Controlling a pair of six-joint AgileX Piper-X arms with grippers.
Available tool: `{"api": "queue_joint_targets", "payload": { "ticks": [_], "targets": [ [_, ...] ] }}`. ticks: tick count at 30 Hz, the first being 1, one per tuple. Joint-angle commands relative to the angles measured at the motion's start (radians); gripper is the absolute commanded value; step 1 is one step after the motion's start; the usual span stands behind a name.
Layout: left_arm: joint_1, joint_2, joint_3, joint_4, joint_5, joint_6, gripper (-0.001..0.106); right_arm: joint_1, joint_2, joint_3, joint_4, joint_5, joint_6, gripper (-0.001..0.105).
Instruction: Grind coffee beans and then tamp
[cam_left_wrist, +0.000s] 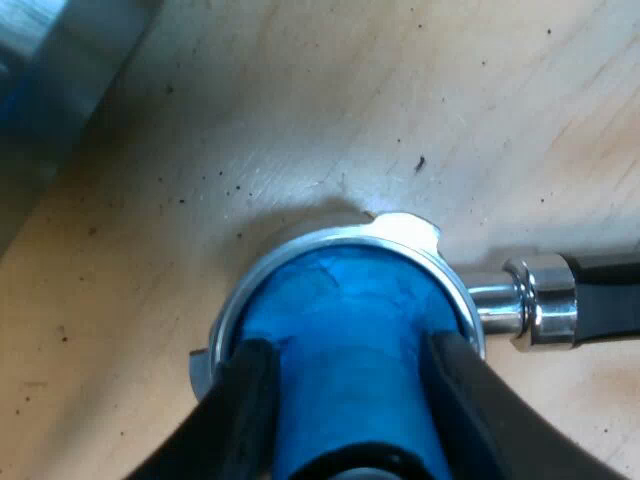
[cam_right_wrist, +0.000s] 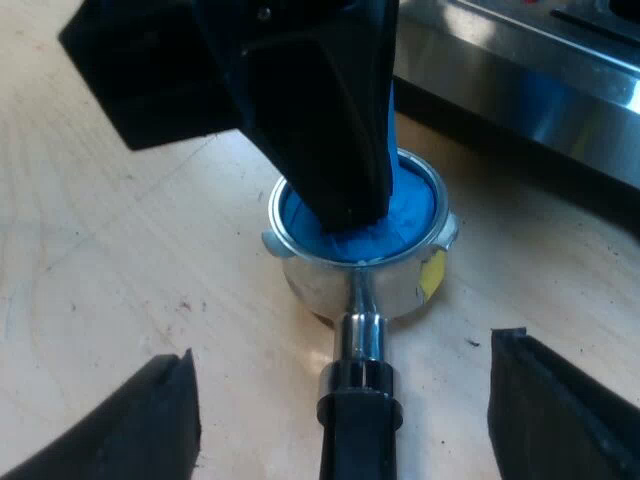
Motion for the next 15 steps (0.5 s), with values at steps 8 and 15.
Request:
{"api": "queue_joint_targets", "payload": {
  "ticks": [8, 15],
  "targets": [
    [-0.009, 0.077, 0.073, 0.086, -0.024, -0.01, 0.0, -0.003, -0.007, 0.002, -0.016, 0.002, 0.001, 0.063],
    [-0.009, -0.003, 0.073, 0.056, -0.021, -0.01, 0.0, -0.003, -0.007, 0.002, -0.016, 0.002, 0.001, 0.063]
  ]
}}
